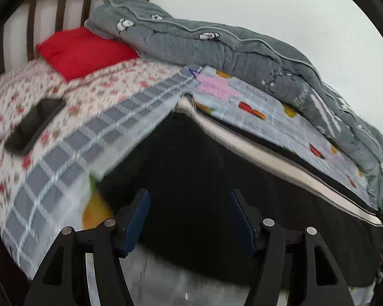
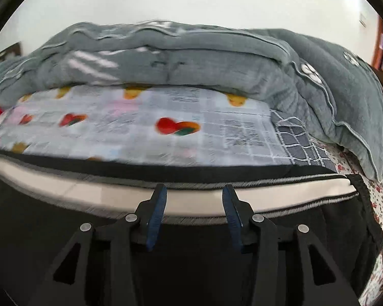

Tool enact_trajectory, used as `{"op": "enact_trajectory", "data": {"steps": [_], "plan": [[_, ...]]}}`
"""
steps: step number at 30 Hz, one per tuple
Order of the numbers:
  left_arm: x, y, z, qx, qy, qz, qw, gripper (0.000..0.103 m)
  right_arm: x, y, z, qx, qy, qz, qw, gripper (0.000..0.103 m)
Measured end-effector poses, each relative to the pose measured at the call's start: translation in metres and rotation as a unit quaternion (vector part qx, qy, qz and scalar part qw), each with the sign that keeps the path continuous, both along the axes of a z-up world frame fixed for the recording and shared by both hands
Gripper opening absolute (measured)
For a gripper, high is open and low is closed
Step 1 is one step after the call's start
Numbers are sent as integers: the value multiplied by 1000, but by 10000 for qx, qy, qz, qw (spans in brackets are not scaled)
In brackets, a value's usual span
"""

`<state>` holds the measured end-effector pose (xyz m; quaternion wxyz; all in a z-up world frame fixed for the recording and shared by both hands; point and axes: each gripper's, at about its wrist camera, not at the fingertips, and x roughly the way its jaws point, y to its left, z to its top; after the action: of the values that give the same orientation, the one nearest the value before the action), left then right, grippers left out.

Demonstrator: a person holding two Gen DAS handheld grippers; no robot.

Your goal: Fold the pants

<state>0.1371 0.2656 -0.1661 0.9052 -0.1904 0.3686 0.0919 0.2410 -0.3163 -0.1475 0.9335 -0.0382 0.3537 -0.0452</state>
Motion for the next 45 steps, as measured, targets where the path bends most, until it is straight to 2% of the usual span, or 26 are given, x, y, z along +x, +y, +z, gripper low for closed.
{"op": "enact_trajectory", "data": {"steps": [3,4,8,11,14,18,19,21,22,24,25,28,30,32,34,36,37,38,39,40,43,45], "plan": [[-30,4,-13,-243,22,-33,9997,62,-27,15,7,-110,-262,114,9995,45],[-43,10,-20,-442,-29,-5,9990,62,-35,18,10,-117,-318,132,9993,45],[-57,24,-33,-894,-261,-47,9956,62,-60,27,12,344,-210,358,9985,45],[-48,35,-37,-1248,-415,-19,9913,63,-69,34,7,527,-47,397,9978,45],[-31,46,-42,-1623,-573,102,9850,63,-80,41,5,484,-39,338,9982,45],[-2,55,-40,-1751,-652,272,9820,61,-92,45,4,635,28,339,9974,45],[6,57,-39,-1699,-650,355,9827,59,-94,46,4,636,27,332,9974,45],[14,59,-38,-1482,-560,615,9854,28,-98,51,6,576,-5,323,9978,45],[13,64,-37,-1403,-521,750,9859,16,-100,54,6,521,-19,333,9981,45],[1,77,-42,-1841,-836,756,9764,16,-104,57,6,348,-54,343,9988,45],[-1,81,-48,-1958,-803,817,9739,16,-105,58,7,271,-67,357,9990,45],[-4,77,-50,-1790,-850,807,9768,19,-110,59,7,152,-91,396,9991,45],[-1,76,-47,-1814,-805,819,9767,24,-111,59,6,123,-80,384,9992,45],[3,74,-43,-1896,-783,783,9756,39,-113,57,4,195,-70,386,9990,45],[9,68,-38,-1712,-643,866,9793,40,-115,53,1,297,-56,379,9988,45],[14,61,-34,-1442,-507,958,9836,39,-119,49,-2,352,-35,355,9987,45],[16,58,-32,-1187,-371,1038,9868,34,-120,47,-3,372,-25,346,9987,45],[18,55,-29,-942,-244,1148,9886,22,-124,43,-4,398,-26,338,9986,45],[20,52,-27,-748,-157,1186,9900,21,-126,40,-5,412,-39,331,9986,45],[22,50,-23,-657,-136,1138,9912,16,-130,35,-5,433,-68,314,9985,45],[15,35,2,-438,-526,1070,9919,15,-141,22,-5,495,-134,276,9983,45],[14,12,25,-172,-760,861,9932,15,-147,12,-5,524,-190,277,9981,45]]}}
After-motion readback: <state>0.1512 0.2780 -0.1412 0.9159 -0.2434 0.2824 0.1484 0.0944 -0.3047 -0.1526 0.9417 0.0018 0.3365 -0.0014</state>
